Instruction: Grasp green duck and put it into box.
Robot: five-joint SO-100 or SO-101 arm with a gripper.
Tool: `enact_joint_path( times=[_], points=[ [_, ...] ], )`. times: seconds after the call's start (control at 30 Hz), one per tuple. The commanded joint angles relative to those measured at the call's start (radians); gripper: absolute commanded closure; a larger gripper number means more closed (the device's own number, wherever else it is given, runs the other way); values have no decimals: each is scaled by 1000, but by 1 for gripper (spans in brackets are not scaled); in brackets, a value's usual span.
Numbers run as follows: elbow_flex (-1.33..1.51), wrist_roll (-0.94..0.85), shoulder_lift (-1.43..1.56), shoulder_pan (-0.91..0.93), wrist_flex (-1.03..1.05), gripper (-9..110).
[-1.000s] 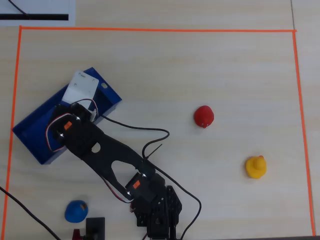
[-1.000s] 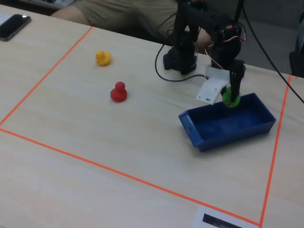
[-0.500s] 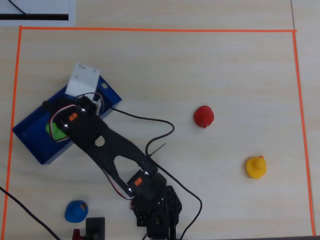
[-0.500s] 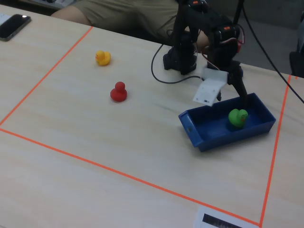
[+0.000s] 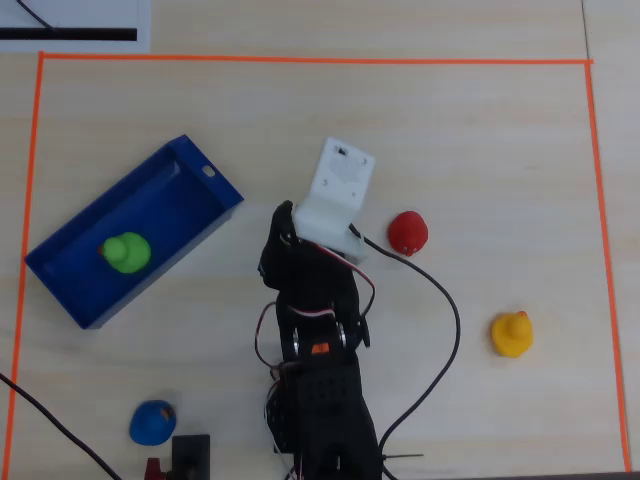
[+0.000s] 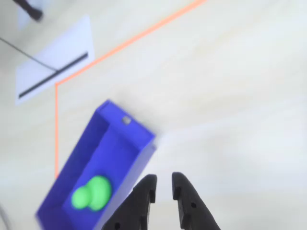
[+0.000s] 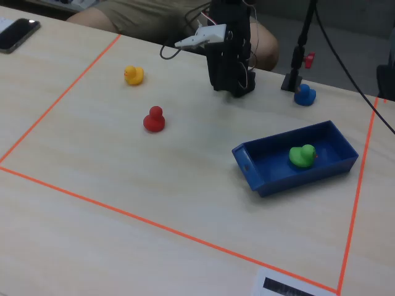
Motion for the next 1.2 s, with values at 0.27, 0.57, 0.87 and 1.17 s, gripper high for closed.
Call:
enact_joint_path(
  times=[0.27,0.57,0.87,1.17],
  points=[
    [623,-183,480,110,-298,101],
    [861,-225,482,81,-133,101],
    [861,-258,482,71,176,101],
    [861,-227,482,77,176,93]
  ],
)
